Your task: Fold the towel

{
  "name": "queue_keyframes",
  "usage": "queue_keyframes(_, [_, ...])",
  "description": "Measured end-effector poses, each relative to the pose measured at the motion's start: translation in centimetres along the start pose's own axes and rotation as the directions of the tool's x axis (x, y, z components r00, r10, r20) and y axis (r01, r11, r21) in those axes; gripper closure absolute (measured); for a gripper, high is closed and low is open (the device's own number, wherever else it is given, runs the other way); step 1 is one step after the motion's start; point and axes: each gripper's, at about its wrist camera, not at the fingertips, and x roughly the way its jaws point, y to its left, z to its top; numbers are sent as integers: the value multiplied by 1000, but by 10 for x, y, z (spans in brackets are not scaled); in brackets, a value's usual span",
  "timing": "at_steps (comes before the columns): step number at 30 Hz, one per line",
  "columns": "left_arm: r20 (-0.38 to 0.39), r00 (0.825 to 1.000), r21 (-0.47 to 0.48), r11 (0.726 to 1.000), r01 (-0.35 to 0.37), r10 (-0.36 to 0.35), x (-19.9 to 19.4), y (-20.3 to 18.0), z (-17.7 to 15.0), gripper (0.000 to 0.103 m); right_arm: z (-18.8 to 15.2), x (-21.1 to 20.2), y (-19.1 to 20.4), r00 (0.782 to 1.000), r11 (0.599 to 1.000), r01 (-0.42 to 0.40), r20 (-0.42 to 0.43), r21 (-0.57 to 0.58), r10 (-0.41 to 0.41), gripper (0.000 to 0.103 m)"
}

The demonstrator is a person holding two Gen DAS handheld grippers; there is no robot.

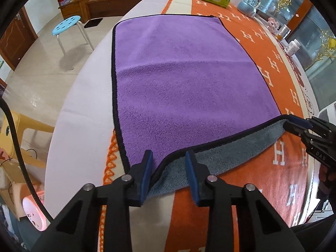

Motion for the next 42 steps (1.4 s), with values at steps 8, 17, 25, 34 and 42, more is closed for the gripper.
queue_keyframes(8, [-7, 1000, -36, 999, -7, 6, 0, 8, -6, 94, 0, -6, 1, 1000, 1000, 16, 13, -15, -15, 91])
queue_keyframes(17, [8, 1000, -43, 999, -3, 4, -4, 6, -10, 98, 0, -7, 5, 999, 998, 48, 20, -38, -47, 98])
queue_keyframes(25, [15, 1000, 3, 1000, 3, -4, -23, 6, -3, 99, 4, -14, 8, 998, 998, 53, 49, -38, -51, 98])
queue_keyframes(34, [79, 997, 65, 998, -18, 13, -65, 1, 20, 99, 22, -38, 10, 993, 998, 49, 108, -33, -46, 98])
queue_keyframes(42, [204, 978, 90, 995, -53, 34, -109, 3, 55, 99, 54, -73, 13, 972, 996, 80, 223, -38, -69, 98])
